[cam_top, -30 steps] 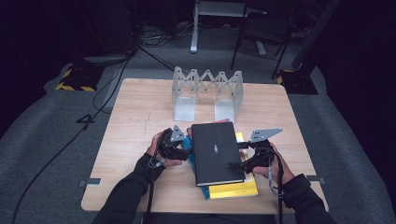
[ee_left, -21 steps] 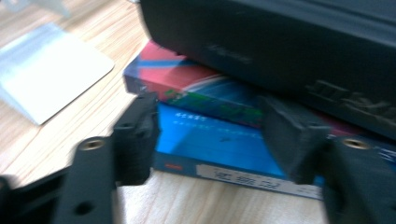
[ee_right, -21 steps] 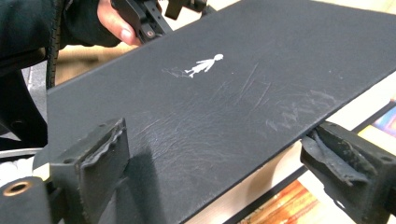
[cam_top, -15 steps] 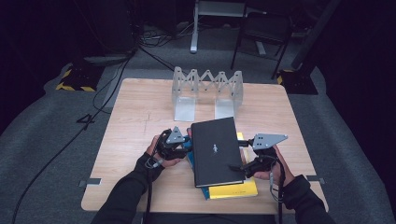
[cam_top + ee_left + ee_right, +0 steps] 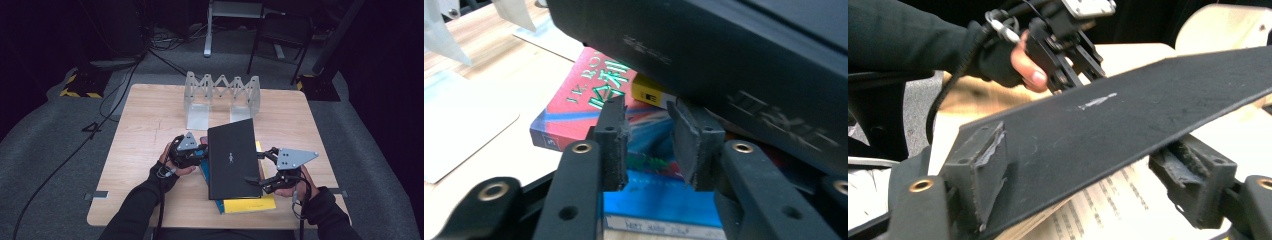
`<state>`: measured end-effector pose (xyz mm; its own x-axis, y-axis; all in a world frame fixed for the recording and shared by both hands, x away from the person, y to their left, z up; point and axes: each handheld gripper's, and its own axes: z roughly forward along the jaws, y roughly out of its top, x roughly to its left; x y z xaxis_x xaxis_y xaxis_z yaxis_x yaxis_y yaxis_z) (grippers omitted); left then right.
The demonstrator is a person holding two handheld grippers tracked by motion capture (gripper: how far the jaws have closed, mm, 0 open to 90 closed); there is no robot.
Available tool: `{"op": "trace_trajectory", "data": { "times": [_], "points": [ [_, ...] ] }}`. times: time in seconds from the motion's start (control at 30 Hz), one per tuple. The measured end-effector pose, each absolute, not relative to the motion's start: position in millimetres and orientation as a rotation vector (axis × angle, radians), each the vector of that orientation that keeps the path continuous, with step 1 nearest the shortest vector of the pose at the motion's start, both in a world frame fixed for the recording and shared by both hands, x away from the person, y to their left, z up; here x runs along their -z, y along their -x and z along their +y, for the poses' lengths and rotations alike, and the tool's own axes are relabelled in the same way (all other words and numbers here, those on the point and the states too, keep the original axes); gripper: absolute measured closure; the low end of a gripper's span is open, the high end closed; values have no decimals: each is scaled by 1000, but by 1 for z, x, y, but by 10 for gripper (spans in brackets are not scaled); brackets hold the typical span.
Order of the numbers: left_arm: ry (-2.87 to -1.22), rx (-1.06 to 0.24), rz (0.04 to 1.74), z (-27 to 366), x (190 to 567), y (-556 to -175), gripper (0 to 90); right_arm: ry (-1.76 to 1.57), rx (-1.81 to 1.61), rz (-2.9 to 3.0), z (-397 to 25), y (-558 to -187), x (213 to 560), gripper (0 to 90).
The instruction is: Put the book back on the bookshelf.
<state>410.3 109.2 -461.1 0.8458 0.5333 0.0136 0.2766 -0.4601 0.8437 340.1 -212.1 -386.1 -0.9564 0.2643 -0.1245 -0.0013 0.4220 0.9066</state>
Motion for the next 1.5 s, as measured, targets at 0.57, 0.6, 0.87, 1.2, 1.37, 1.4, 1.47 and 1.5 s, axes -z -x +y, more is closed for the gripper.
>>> {"op": "trace_trajectory", "data": {
  "times": [0.57, 0.6, 0.87, 1.2, 1.37, 1.4, 1.47, 1.5],
  "points": [
    [-1961, -405, 495, 106, 422, -411, 788, -61, -1522, 2338, -222, -329, 369, 543],
    [-1965, -412, 489, 106, 421, -410, 788, -71, -1521, 2337, -223, -328, 369, 549],
    [-1952, -499, 463, 105, 407, -388, 765, -72, -1572, 2334, -232, -315, 376, 650],
    [-1918, -530, 513, 109, 396, -364, 640, -132, -1632, 2293, -239, -291, 390, 724],
    [-1966, -536, 517, 115, 398, -357, 503, -132, -1649, 2291, -240, -288, 393, 737],
    [-1996, -561, 511, 115, 399, -353, 473, -133, -1652, 2290, -241, -288, 393, 738],
    [-2025, -574, 494, 115, 401, -343, 432, -131, -1656, 2290, -241, -288, 394, 739],
    [-2040, -559, 485, 117, 402, -339, 412, -122, -1656, 2289, -242, -288, 394, 739]
  ]
}}
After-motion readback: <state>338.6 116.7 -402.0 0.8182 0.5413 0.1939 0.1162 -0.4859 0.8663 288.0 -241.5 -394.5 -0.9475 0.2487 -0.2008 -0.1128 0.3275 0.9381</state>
